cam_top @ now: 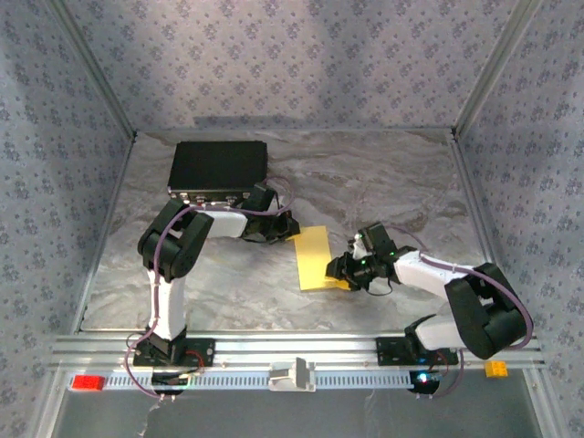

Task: Fold a paper plane with a square sheet of paper (pick it up from the middle)
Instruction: First fold the square sheet of paper in half at the center of the table, then fold the triangle a second time at the center of the table.

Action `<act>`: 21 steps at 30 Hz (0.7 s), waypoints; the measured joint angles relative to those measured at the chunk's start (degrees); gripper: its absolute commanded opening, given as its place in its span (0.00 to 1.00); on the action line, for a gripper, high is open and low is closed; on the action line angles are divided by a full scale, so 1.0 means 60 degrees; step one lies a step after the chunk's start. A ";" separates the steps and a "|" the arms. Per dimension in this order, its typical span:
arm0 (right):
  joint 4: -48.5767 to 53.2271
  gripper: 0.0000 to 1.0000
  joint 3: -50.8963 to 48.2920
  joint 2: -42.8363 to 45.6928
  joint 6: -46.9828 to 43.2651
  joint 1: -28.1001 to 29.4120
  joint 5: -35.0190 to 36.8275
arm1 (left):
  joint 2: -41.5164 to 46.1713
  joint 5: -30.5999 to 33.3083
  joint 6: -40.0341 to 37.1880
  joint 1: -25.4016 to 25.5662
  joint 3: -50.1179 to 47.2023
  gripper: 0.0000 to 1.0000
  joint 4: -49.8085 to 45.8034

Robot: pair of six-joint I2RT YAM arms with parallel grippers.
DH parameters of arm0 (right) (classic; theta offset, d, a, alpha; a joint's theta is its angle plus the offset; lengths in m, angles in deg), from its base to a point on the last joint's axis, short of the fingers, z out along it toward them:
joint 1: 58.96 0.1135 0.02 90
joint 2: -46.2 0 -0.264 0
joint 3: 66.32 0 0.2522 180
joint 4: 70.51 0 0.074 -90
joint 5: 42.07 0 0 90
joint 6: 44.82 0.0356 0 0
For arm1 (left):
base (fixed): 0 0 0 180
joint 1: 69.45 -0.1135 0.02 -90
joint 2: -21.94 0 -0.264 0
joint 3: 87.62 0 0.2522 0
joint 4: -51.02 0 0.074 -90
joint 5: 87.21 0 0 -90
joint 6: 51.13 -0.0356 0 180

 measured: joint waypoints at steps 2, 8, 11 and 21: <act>-0.0117 0.40 0.0000 0.0011 0.0055 -0.0007 -0.0004 | -0.0007 -0.0011 0.0000 -0.0004 0.0000 0.06 0.0007; -0.0729 0.41 0.0004 -0.0120 0.0127 -0.0106 -0.0182 | -0.0011 -0.0051 0.0004 -0.0018 0.0000 0.06 0.0022; -0.1126 0.41 0.0004 -0.0372 0.0127 -0.0233 -0.0357 | -0.0018 -0.0080 0.0004 -0.0022 0.0000 0.06 0.0033; -0.2324 0.31 0.0033 -0.1246 0.0062 -0.0783 -0.1096 | -0.0025 -0.0124 0.0044 -0.0029 0.0000 0.07 0.0066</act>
